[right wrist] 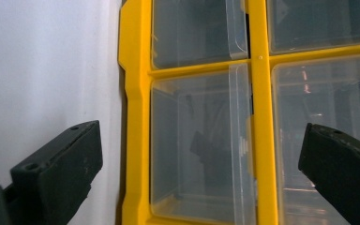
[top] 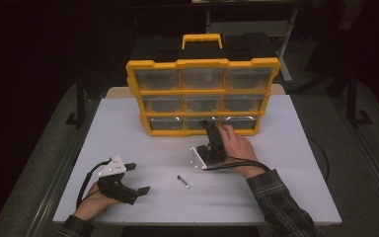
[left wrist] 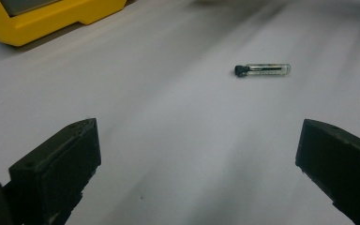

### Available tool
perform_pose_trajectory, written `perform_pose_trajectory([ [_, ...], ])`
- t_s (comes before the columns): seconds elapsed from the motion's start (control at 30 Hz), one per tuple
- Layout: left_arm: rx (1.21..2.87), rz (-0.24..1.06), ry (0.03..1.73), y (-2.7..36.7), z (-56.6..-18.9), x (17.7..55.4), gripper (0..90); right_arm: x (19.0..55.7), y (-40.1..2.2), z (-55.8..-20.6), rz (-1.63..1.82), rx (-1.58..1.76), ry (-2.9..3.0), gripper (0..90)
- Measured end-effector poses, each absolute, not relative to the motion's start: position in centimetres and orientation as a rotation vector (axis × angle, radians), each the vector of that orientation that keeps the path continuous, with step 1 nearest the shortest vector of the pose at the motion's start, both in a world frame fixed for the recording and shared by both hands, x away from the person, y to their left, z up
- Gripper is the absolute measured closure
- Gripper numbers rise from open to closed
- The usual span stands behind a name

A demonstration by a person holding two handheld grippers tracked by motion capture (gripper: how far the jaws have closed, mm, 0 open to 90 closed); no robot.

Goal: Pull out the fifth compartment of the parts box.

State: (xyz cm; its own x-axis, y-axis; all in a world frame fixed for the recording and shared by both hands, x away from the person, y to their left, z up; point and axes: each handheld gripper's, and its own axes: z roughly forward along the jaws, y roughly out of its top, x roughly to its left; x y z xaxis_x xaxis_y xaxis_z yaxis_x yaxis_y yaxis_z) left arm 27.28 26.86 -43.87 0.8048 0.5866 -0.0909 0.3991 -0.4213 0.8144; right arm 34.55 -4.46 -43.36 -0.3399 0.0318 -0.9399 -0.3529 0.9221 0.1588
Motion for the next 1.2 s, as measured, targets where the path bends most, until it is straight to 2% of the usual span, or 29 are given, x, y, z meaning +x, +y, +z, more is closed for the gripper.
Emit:
perform_pose_trajectory([
  [1.2, 2.076, 0.267, 0.719, 26.9, -43.8, 27.2, 0.0, 34.2, -4.3, -41.9, 0.341, -0.257, 1.758, 0.0],
])
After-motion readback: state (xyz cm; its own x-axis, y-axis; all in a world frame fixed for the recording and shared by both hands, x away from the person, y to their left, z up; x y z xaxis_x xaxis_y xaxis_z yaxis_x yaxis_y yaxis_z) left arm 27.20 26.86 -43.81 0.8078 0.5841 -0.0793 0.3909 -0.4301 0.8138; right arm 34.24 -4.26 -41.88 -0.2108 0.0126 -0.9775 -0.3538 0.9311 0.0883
